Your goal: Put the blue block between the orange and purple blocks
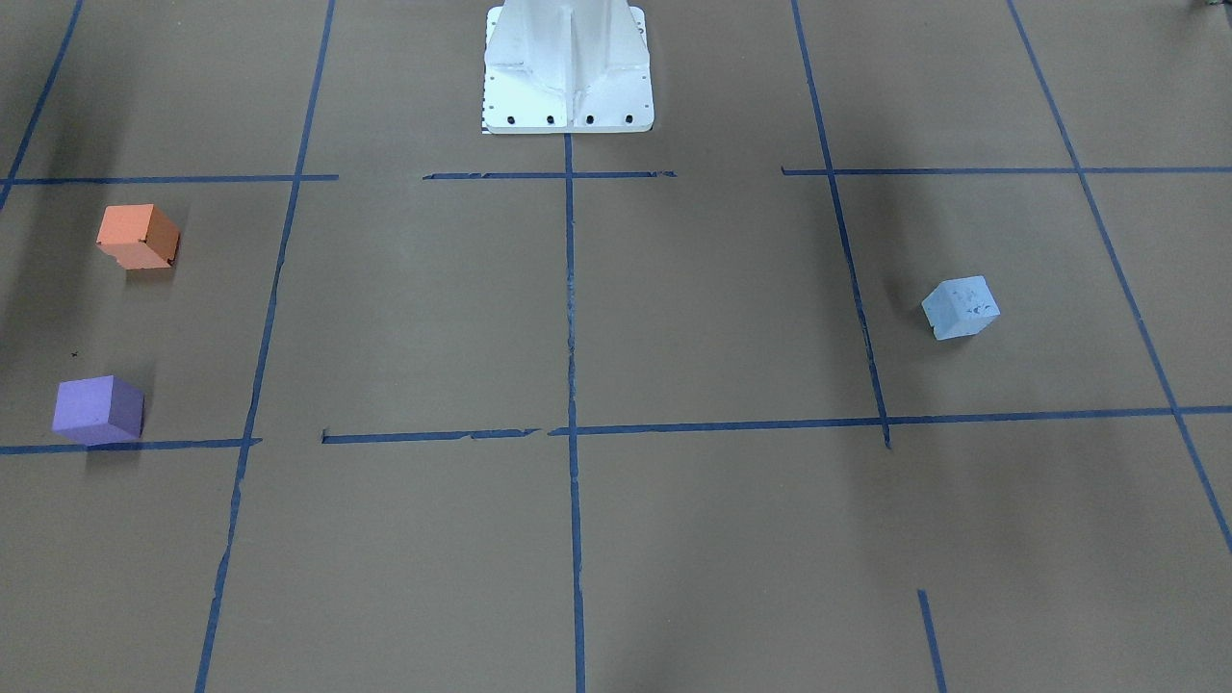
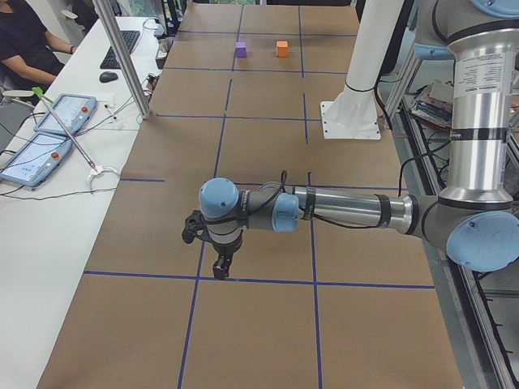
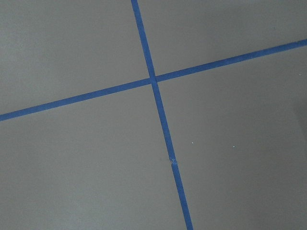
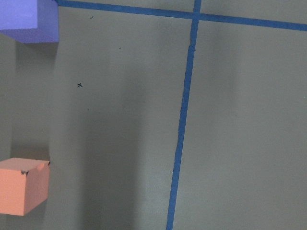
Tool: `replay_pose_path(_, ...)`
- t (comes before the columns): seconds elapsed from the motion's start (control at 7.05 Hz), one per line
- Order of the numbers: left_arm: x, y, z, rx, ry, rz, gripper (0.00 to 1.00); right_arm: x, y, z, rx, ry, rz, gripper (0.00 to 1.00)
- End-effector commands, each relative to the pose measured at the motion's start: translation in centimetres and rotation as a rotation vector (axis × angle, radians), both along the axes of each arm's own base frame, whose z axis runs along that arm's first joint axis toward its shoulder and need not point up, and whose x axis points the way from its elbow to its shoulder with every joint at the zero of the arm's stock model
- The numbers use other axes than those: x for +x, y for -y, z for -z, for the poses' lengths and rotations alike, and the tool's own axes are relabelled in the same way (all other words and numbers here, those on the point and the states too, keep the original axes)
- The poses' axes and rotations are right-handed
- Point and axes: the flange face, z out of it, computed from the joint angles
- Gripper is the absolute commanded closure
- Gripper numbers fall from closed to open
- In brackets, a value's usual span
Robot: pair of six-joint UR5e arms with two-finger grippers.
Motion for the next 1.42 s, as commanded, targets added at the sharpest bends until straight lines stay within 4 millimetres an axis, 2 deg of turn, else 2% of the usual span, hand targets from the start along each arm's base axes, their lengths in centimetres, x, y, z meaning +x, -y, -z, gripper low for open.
replay_pose_path(0.0, 0.1, -0.07, -0.06, 0.003, 0.001, -0.004, 0.0, -0.04, -0.14, -0.06, 0.001, 0.0, 0.001, 0.0)
replay_pose_path(1.13, 0.35, -0.06, 0.32, 0.011, -0.004, -0.007, 0.0, -0.13, -0.11, -0.36, -0.014, 0.012, -0.006, 0.0)
replay_pose_path(1.28, 0.72, -0.1, 0.35, -0.023, -0.058, 0.0, 0.0, -0.13, -0.12, -0.43, -0.014, 0.012, -0.005, 0.0)
